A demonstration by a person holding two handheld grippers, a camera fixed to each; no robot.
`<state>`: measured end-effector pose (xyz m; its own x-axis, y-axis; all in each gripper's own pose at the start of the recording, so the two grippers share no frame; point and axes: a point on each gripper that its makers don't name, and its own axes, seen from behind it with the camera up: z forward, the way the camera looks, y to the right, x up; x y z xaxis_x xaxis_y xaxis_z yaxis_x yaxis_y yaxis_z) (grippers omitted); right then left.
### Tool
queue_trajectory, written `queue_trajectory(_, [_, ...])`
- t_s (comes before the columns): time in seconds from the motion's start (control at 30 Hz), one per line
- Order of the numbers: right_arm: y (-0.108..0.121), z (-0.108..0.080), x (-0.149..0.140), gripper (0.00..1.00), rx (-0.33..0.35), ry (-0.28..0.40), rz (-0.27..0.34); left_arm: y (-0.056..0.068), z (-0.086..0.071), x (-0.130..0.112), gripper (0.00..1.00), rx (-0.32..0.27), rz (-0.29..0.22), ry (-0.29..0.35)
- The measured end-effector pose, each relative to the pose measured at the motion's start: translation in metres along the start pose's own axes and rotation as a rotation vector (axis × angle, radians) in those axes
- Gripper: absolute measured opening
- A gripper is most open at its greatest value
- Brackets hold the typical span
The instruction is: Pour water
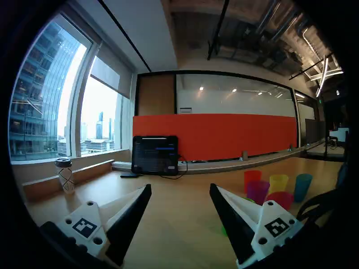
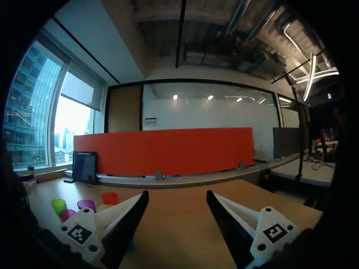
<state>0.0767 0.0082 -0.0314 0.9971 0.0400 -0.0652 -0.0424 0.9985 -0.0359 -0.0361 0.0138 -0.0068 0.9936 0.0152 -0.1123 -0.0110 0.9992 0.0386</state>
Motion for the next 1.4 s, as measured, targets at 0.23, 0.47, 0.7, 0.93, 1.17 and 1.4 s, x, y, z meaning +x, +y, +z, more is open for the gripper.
queue_trajectory(0.23, [-0.011, 0.003, 0.001, 0.99, 0.018, 0.001, 0.003, -0.002, 0.003, -0.008, 0.96, -0.001, -0.007, -0.016])
queue_trajectory(0.47, [-0.014, 0.004, 0.003, 0.99, 0.022, 0.002, -0.003, -0.001, 0.004, -0.014, 0.96, -0.003, -0.012, -0.035])
queue_trajectory(0.7, [-0.016, 0.004, 0.004, 0.99, 0.028, 0.006, -0.011, -0.001, 0.006, -0.02, 0.96, -0.004, -0.008, -0.059])
queue_trajectory(0.93, [-0.018, 0.003, 0.005, 0.99, 0.032, 0.012, -0.019, -0.001, 0.006, -0.022, 0.96, -0.004, -0.007, -0.06])
queue_trajectory(1.17, [-0.016, 0.003, 0.007, 0.99, 0.032, 0.025, -0.036, -0.001, 0.006, -0.021, 0.96, -0.005, -0.005, -0.062])
queue_trajectory(1.4, [-0.016, 0.007, -0.004, 0.99, 0.04, 0.023, -0.07, -0.002, 0.006, -0.021, 0.96, -0.004, -0.004, -0.062])
